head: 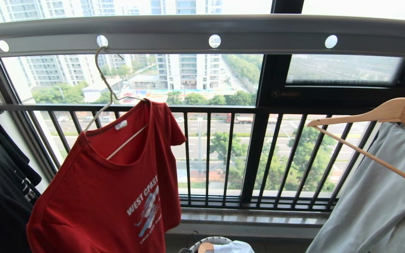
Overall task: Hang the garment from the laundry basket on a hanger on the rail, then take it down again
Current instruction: Take the clothes off the clothes rack
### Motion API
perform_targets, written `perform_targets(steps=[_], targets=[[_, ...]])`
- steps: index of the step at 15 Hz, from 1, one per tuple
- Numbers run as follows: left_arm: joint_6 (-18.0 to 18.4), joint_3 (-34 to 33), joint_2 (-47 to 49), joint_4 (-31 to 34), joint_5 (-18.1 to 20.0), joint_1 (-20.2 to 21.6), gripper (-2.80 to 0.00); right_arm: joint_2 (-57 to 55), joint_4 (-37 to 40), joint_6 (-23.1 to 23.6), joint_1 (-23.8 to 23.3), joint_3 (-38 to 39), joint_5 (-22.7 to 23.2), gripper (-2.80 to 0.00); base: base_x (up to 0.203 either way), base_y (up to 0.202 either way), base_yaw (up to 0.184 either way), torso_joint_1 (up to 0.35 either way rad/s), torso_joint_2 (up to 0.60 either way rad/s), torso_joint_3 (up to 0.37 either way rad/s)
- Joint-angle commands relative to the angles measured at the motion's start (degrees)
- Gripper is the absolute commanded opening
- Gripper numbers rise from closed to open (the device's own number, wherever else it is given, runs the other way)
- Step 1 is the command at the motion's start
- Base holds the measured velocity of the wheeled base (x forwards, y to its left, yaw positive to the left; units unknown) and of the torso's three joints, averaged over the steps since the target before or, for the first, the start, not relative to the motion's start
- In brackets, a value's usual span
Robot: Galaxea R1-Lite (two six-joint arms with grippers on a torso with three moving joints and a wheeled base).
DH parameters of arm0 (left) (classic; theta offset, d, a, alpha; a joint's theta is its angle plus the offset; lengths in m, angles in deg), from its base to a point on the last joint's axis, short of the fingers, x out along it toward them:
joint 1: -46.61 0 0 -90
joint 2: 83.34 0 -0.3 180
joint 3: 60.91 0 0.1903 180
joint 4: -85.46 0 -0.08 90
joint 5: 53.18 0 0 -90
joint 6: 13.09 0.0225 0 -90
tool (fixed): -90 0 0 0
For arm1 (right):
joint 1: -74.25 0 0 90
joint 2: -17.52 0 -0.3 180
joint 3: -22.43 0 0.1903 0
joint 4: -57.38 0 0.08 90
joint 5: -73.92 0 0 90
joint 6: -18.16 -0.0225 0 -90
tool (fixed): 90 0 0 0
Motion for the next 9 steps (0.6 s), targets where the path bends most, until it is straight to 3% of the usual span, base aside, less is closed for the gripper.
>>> perform_targets(steps=[1, 4, 9], targets=[[-0.93, 4.37, 9.03, 0.16, 0.05, -4.68, 0.0, 0.01, -0.01, 0.09, 0.02, 0.0, 0.01, -2.8, 0.0, 0.0, 0.0, 0.0, 0.0, 0.0], [-2.64, 8.03, 14.72, 0.34, -0.12, -8.09, 0.0, 0.01, -0.09, 0.09, 0.02, 0.0, 0.01, -2.8, 0.0, 0.0, 0.0, 0.0, 0.0, 0.0], [-2.75, 9.42, 19.72, -1.63, -2.93, -8.86, 0.0, 0.01, -0.02, 0.18, 0.02, 0.0, 0.01, -2.8, 0.0, 0.0, 0.0, 0.0, 0.0, 0.0]])
